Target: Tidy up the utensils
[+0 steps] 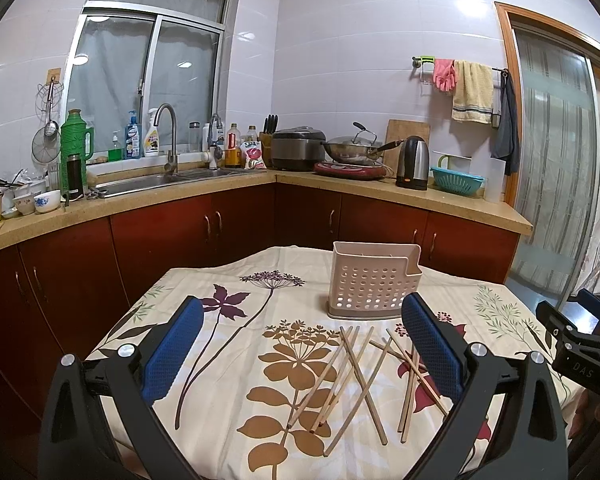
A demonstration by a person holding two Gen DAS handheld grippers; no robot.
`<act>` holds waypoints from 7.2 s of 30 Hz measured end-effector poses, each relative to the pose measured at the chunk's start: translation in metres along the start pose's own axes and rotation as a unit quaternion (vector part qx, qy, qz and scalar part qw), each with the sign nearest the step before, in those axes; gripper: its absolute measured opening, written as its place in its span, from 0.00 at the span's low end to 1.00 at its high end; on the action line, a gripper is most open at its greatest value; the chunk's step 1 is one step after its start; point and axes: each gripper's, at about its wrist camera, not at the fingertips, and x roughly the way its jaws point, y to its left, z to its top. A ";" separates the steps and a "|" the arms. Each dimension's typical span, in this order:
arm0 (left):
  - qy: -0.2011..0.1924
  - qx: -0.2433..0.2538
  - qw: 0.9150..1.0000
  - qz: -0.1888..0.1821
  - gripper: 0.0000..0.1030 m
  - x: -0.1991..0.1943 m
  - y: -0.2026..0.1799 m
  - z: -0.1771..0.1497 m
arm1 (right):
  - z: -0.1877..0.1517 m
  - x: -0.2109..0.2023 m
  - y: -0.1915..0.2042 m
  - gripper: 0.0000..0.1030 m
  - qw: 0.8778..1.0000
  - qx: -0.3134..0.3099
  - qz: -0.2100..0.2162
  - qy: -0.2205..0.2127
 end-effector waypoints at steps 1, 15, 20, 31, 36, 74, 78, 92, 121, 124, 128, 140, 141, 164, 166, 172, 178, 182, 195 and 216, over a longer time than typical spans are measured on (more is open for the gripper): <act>0.000 0.000 1.000 0.000 0.94 0.000 0.000 0.000 | 0.000 0.000 0.000 0.96 1.000 0.000 0.000 0.000; 0.001 0.000 1.000 0.000 0.94 0.000 0.000 -0.001 | 0.000 0.000 0.000 0.96 1.000 0.000 0.000 0.001; 0.002 0.000 1.000 0.000 0.94 0.000 0.000 -0.001 | 0.000 0.000 0.002 0.96 1.000 0.000 0.000 0.001; 0.014 -0.003 1.000 -0.004 0.94 0.013 0.004 -0.011 | -0.008 0.011 0.010 0.96 1.000 -0.001 0.003 0.010; 0.034 0.003 0.999 -0.003 0.94 0.032 0.005 -0.024 | -0.027 0.031 0.004 0.96 1.000 0.001 0.013 0.026; 0.166 0.051 0.985 -0.004 0.94 0.121 0.002 -0.131 | -0.162 0.107 0.013 0.07 0.975 -0.057 0.133 0.169; 0.166 0.067 0.984 -0.023 0.94 0.118 -0.009 -0.136 | -0.161 0.106 0.012 0.06 0.975 -0.054 0.133 0.168; 0.206 0.115 0.969 -0.068 0.62 0.119 -0.031 -0.161 | -0.161 0.109 0.013 0.06 0.975 -0.047 0.136 0.167; 0.217 0.136 0.959 -0.120 0.22 0.105 -0.043 -0.168 | -0.159 0.106 0.010 0.06 0.978 -0.039 0.133 0.158; 0.220 0.119 0.961 -0.118 0.27 0.107 -0.037 -0.167 | -0.159 0.106 0.012 0.06 0.978 -0.040 0.134 0.157; 0.215 0.134 0.960 -0.119 0.24 0.104 -0.041 -0.168 | -0.158 0.105 0.013 0.06 0.978 -0.042 0.134 0.156; 0.204 0.133 0.964 -0.110 0.07 0.102 -0.036 -0.164 | -0.153 0.098 0.014 0.06 0.980 -0.045 0.133 0.143; 0.201 0.133 0.964 -0.109 0.07 0.101 -0.035 -0.162 | -0.151 0.097 0.014 0.06 0.980 -0.046 0.133 0.141; 0.062 0.139 0.985 -0.079 0.06 0.059 -0.025 -0.091 | -0.086 0.055 0.022 0.06 0.988 -0.064 0.130 0.046; 0.059 0.132 0.986 -0.080 0.06 0.057 -0.023 -0.087 | -0.082 0.054 0.022 0.06 0.989 -0.060 0.131 0.042; 0.043 0.118 0.989 -0.079 0.06 0.052 -0.018 -0.073 | -0.069 0.049 0.023 0.06 0.989 -0.060 0.135 0.024; 0.033 0.104 0.991 -0.079 0.06 0.053 -0.013 -0.059 | -0.053 0.054 0.023 0.06 0.989 -0.053 0.138 0.018; 0.031 0.092 0.992 -0.081 0.06 0.057 -0.008 -0.047 | -0.039 0.062 0.022 0.06 0.989 -0.046 0.139 0.015; 0.020 0.073 0.994 -0.080 0.06 0.082 0.003 -0.017 | 0.003 0.100 0.022 0.06 0.988 -0.034 0.148 -0.017; -0.007 0.068 0.995 -0.076 0.06 0.099 0.003 0.009 | 0.007 0.123 0.008 0.01 0.988 -0.010 0.151 0.007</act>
